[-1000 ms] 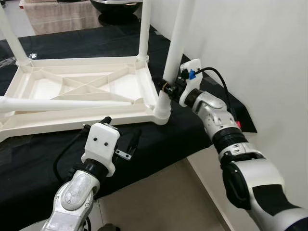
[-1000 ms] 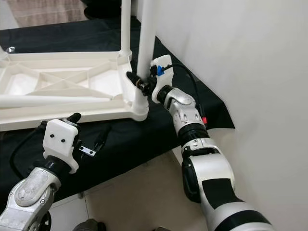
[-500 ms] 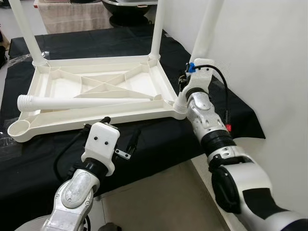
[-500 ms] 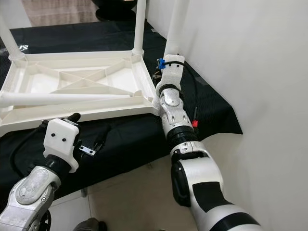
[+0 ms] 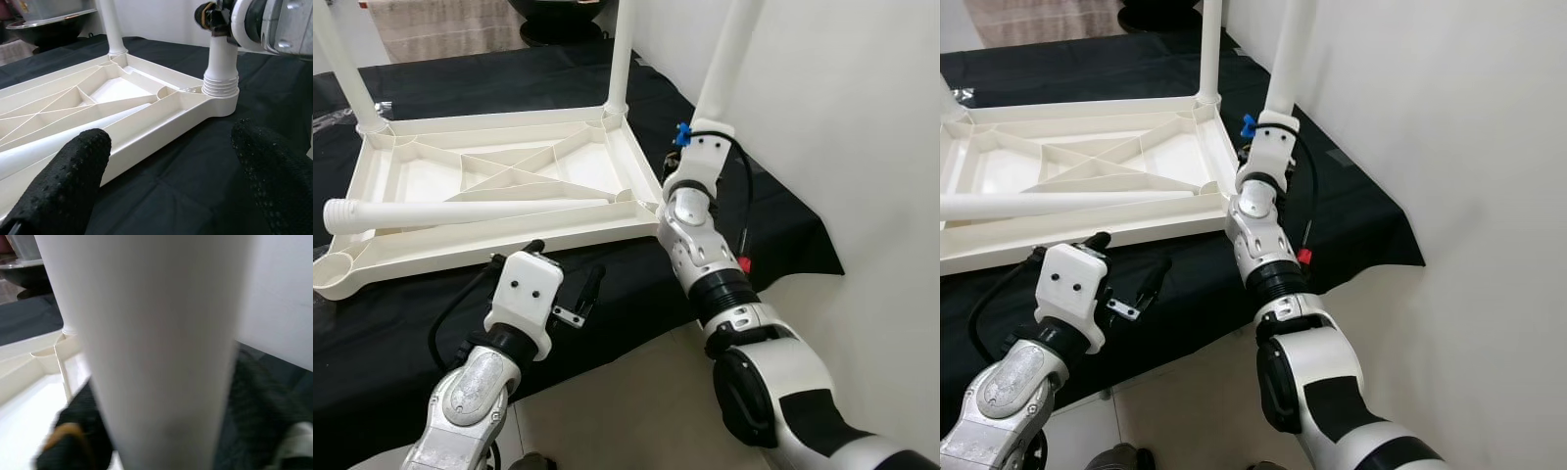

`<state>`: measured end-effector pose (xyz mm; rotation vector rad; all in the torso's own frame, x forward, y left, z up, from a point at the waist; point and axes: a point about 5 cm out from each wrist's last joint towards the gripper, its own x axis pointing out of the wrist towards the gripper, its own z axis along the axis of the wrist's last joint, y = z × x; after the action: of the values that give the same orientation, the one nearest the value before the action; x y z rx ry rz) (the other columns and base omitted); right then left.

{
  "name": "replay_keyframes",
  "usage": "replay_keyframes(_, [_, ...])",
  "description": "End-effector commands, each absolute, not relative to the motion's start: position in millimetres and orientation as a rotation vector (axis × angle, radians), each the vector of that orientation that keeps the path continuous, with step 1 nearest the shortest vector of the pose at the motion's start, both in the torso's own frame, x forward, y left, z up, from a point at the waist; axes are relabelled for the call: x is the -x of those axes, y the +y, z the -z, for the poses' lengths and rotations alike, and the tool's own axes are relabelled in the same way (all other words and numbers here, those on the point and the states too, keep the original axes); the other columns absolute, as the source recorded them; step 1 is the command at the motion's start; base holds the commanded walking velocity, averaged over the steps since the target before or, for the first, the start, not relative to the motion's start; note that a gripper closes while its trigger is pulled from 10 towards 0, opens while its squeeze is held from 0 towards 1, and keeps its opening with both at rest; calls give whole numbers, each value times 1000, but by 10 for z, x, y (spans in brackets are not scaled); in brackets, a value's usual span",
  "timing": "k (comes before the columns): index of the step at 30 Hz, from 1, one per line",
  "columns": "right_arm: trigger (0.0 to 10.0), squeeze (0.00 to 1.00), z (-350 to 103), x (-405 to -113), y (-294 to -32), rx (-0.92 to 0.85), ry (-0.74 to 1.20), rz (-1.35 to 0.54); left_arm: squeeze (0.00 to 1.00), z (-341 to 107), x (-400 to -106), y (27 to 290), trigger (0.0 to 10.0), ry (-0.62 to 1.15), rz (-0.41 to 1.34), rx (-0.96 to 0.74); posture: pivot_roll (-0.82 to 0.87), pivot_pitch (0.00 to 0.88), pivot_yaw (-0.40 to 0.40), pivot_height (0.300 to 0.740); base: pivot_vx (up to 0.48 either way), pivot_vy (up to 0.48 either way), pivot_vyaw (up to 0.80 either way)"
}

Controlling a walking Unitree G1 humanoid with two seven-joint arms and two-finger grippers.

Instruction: Building children table

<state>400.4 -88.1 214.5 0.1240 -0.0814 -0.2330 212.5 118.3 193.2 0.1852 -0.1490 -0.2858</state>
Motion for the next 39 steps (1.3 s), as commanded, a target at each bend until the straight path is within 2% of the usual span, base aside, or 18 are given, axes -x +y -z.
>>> replay_keyframes(1, [10000, 12, -2168, -4001, -890, -137, -87, 209, 0, -1905, -2123, 1179, 10000, -141, 287, -191, 77, 120, -101, 740, 0, 0, 0])
replay_keyframes(5, [10000, 12, -2175, -3999, -880, -143, -89, 187, 0, -1905, -2123, 1179, 10000, -141, 287, -191, 77, 120, -101, 740, 0, 0, 0])
replay_keyframes(6, [10000, 0, -2235, -3976, -895, -103, -135, 78, 0, -1908, -2129, 1185, 10000, -143, 282, -193, 74, 123, -100, 740, 0, 0, 0])
replay_keyframes(10, [10000, 0, -2255, -3967, -904, -80, -155, 38, 0, -1909, -2131, 1187, 10000, -144, 280, -192, 74, 123, -100, 740, 0, 0, 0])
replay_keyframes(12, [10000, 0, -2247, -3940, -937, -73, -181, -123, 0, -1911, -2135, 1184, 10000, -147, 279, -191, 69, 122, -99, 740, 0, 0, 0])
replay_keyframes(13, [10000, 0, -2247, -3940, -937, -73, -181, -123, 0, -1911, -2135, 1184, 10000, -147, 279, -191, 69, 122, -99, 740, 0, 0, 0])
replay_keyframes(16, [10000, 0, -2177, -3919, -1006, -57, -172, -291, 0, -1914, -2142, 1180, 10000, -151, 280, -187, 65, 121, -99, 740, 0, 0, 0])
replay_keyframes(18, [10000, 0, -2177, -3919, -1006, -57, -172, -291, 0, -1914, -2142, 1180, 10000, -151, 280, -187, 65, 121, -99, 740, 0, 0, 0])
replay_keyframes(22, [10000, 0, -2168, -3933, -1150, -87, -158, -483, 0, -1920, -2144, 1188, 10000, -153, 277, -189, 70, 119, -98, 740, 0, 0, 0])
replay_keyframes(26, [10000, 0, -2180, -3949, -1193, -96, -143, -557, 0, -1921, -2146, 1187, 10000, -154, 276, -189, 72, 116, -100, 740, 0, 0, 0])
replay_keyframes(28, [10000, 0, -2216, -3964, -1227, -161, -115, -667, 0, -1925, -2150, 1183, 10000, -158, 276, -191, 82, 108, -100, 740, 0, 0, 0])
replay_keyframes(32, [10000, 0, -2236, -3961, -1228, -188, -108, -720, 0, -1926, -2151, 1182, 10000, -159, 276, -191, 83, 107, -101, 740, 0, 0, 0])
replay_keyframes(35, [10000, 0, -2266, -3956, -1166, -202, -74, -891, 0, -1933, -2153, 1181, 10000, -164, 276, -192, 90, 99, -101, 740, 0, 0, 0])
replay_keyframes(39, [10000, 0, -2278, -3973, -1114, -189, -52, -933, 0, -1935, -2151, 1176, 10000, -165, 278, -193, 94, 97, -102, 740, 0, 0, 0])
